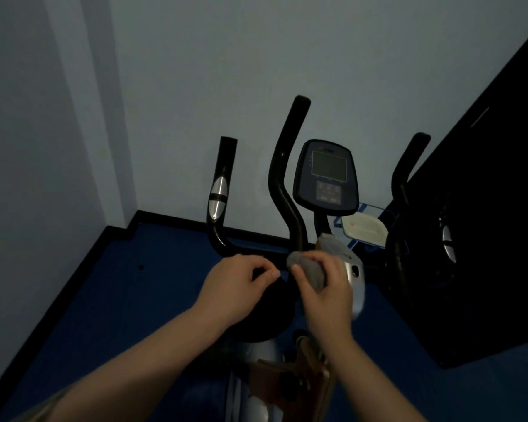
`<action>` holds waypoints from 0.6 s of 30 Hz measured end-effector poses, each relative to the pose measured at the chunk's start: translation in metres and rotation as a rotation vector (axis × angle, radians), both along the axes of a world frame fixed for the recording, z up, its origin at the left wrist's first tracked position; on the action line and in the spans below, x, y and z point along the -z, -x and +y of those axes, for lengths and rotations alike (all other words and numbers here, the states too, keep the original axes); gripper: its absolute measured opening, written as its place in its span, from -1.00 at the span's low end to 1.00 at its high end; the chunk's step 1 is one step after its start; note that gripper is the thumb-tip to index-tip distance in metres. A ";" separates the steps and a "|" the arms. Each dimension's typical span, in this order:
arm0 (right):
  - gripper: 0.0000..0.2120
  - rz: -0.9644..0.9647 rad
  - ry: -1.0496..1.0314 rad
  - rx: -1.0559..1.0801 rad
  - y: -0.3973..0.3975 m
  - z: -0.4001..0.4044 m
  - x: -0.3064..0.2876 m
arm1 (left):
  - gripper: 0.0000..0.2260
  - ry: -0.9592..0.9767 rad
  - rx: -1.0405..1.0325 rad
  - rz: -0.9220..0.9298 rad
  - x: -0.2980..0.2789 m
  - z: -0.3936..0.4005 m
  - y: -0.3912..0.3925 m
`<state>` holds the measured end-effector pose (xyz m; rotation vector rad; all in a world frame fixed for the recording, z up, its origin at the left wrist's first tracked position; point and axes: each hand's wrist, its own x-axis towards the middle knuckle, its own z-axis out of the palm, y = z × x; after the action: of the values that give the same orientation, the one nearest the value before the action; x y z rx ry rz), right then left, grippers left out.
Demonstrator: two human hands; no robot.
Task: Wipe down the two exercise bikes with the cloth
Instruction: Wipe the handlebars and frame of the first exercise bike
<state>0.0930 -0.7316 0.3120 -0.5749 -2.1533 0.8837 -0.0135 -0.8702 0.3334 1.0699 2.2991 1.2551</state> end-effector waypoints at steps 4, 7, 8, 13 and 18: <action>-0.79 0.024 0.069 -0.016 -0.015 -0.014 0.019 | -0.88 -0.003 0.001 0.002 0.003 0.000 0.000; -0.86 -0.019 0.099 -0.034 0.002 0.009 0.000 | -0.88 0.008 -0.002 0.001 0.003 0.002 0.002; -0.88 -0.012 0.095 -0.026 0.006 0.010 -0.002 | -0.89 0.007 -0.001 -0.003 0.003 0.002 0.002; -0.83 0.052 0.094 -0.046 -0.010 -0.014 0.023 | -0.90 0.000 -0.007 -0.023 0.003 0.000 0.000; -0.87 0.035 0.053 -0.091 -0.002 0.007 0.013 | -0.89 0.051 -0.027 -0.031 0.001 0.000 0.000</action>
<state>0.0948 -0.7243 0.2994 -0.4874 -2.1436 0.9957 -0.0138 -0.8703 0.3327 0.9987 2.3166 1.2074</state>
